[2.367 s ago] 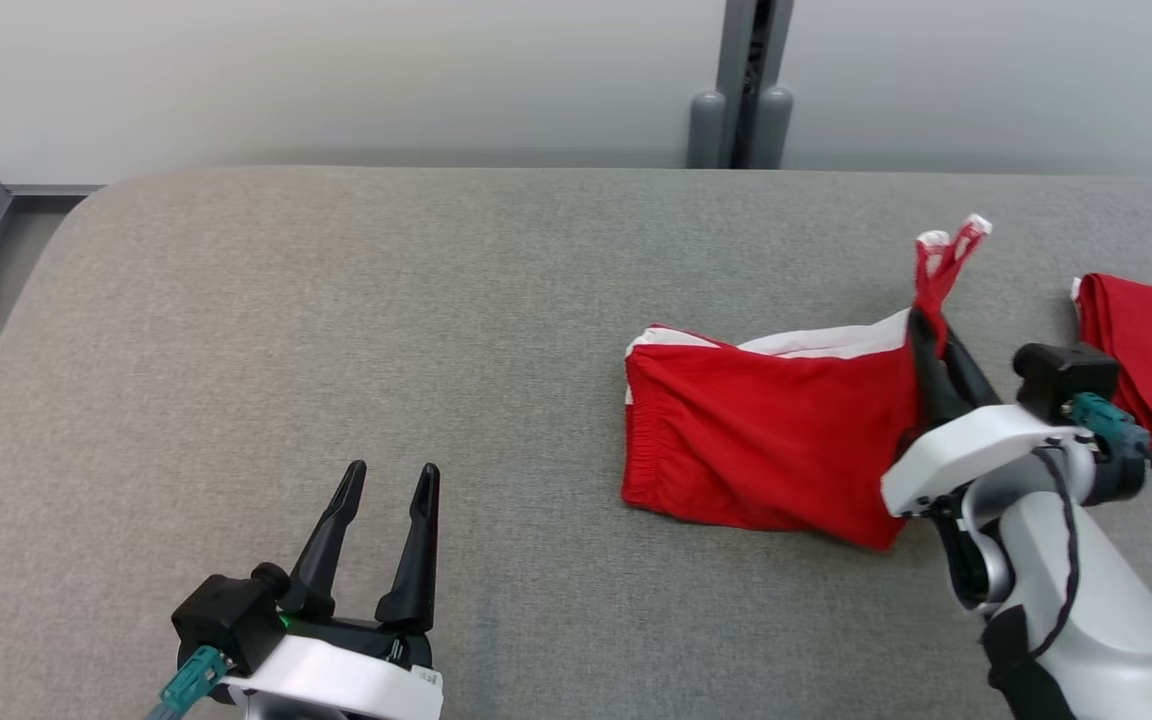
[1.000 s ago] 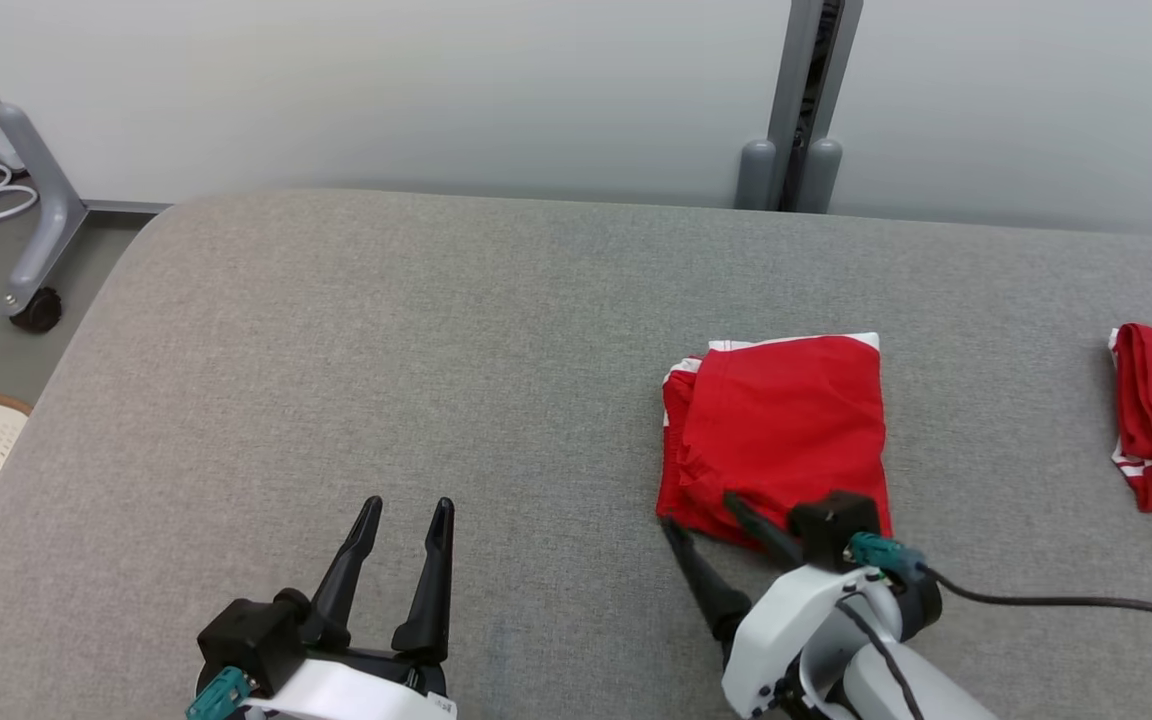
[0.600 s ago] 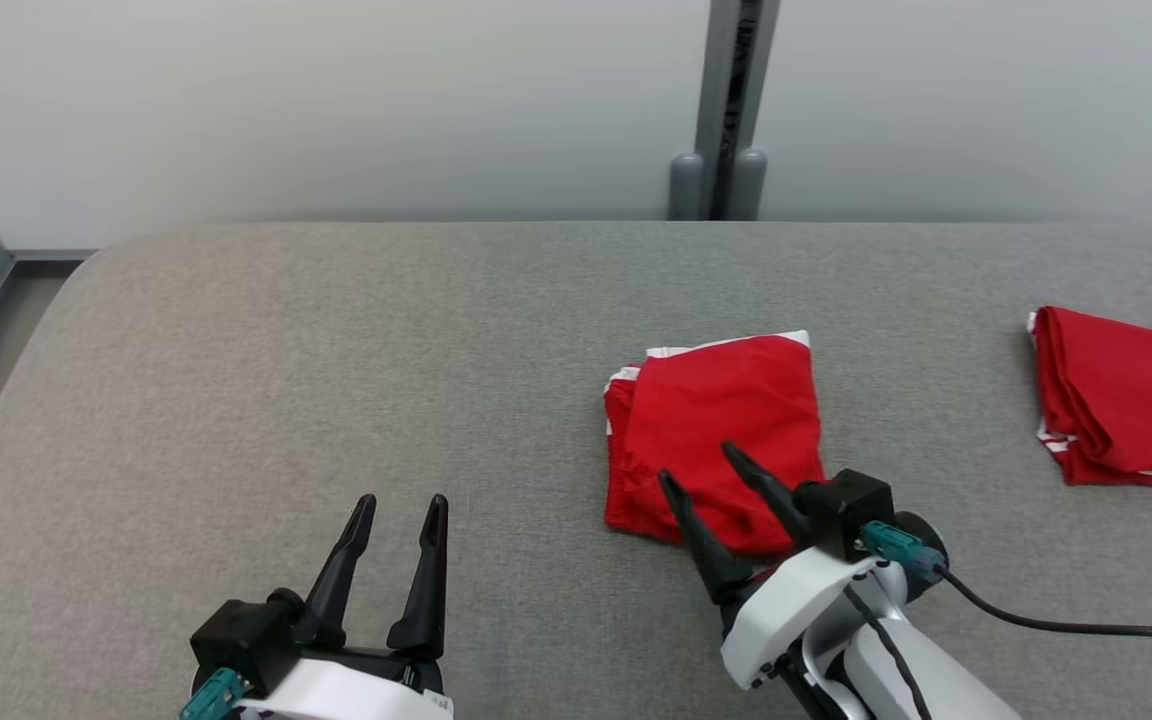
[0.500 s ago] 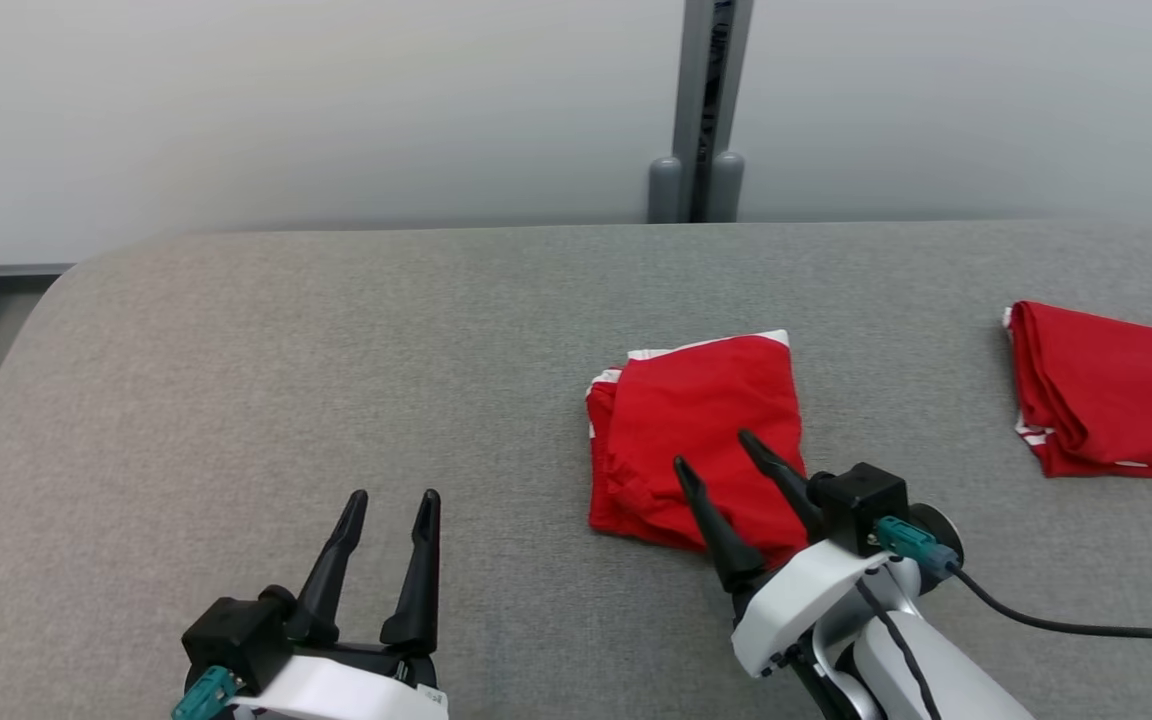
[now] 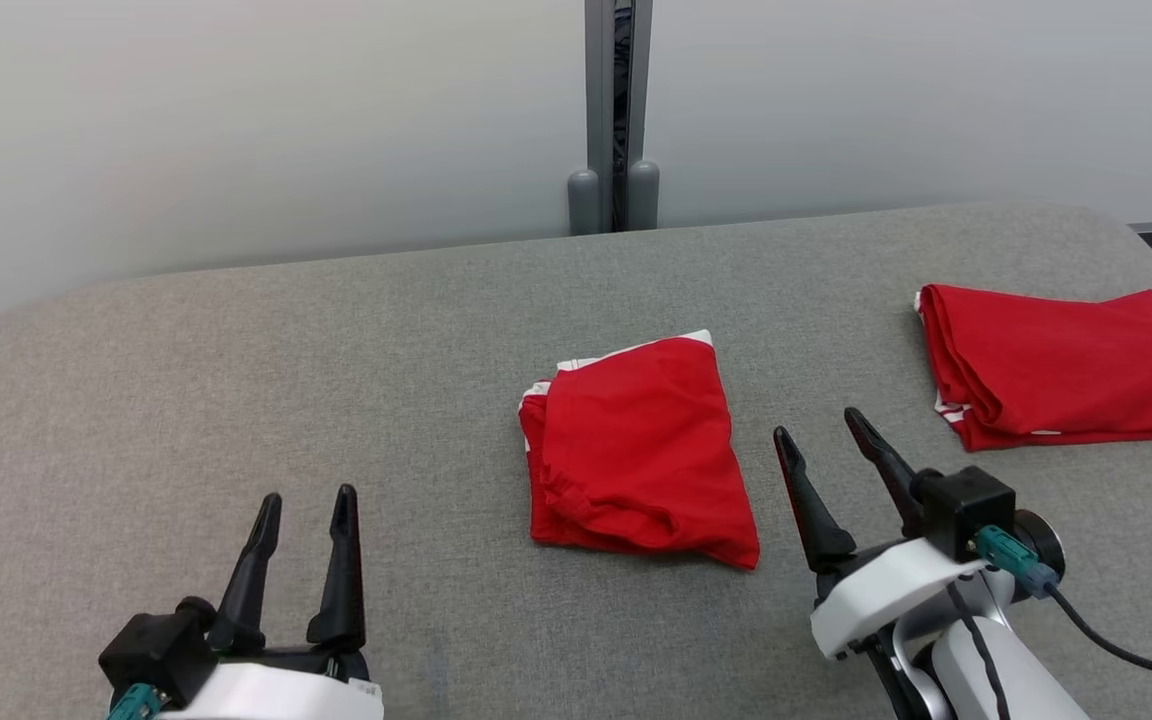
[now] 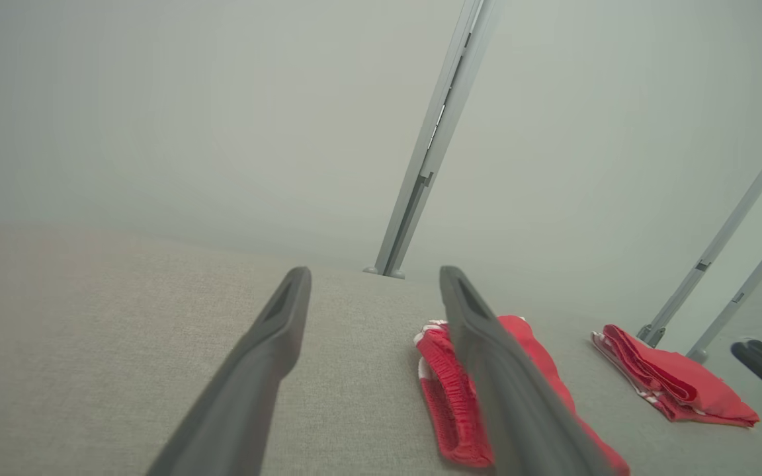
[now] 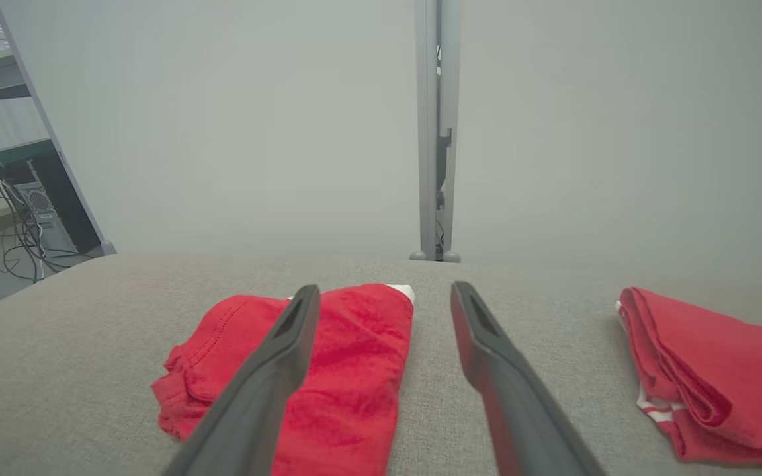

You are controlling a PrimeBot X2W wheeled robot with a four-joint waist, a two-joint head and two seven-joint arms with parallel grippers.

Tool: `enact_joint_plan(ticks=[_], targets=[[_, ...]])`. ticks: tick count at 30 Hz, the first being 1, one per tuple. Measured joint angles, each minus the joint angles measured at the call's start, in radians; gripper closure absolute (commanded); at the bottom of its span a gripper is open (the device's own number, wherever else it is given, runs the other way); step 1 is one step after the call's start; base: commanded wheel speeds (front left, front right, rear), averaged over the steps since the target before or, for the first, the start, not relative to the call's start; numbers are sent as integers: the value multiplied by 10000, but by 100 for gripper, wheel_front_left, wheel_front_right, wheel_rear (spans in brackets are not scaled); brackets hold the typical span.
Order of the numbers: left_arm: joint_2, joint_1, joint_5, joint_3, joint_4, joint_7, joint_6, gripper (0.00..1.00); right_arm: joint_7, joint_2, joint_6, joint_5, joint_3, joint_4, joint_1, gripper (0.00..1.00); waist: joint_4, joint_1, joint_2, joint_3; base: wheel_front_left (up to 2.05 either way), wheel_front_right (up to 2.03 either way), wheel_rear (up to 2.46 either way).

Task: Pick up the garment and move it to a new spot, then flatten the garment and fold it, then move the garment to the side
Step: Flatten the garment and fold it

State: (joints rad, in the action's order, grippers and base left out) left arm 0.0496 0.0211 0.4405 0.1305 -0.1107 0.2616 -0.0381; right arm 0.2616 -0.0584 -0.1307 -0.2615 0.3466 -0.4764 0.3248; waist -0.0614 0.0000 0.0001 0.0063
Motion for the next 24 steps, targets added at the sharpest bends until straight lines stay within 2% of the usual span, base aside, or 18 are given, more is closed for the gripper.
enact_joint_plan(ticks=[14, 24], targets=[[-4, 817, -293, -821, 17, 0, 40, 0, 2, -211, -2, 150, -1319, 1373, -1921, 0, 136, 0, 0, -489, 0, 0, 0], [-4, 1187, -871, -991, 46, 0, 174, 0, 2, -82, 0, 199, -1499, 1678, -2771, 0, 264, 0, 0, -737, 0, 0, 0]])
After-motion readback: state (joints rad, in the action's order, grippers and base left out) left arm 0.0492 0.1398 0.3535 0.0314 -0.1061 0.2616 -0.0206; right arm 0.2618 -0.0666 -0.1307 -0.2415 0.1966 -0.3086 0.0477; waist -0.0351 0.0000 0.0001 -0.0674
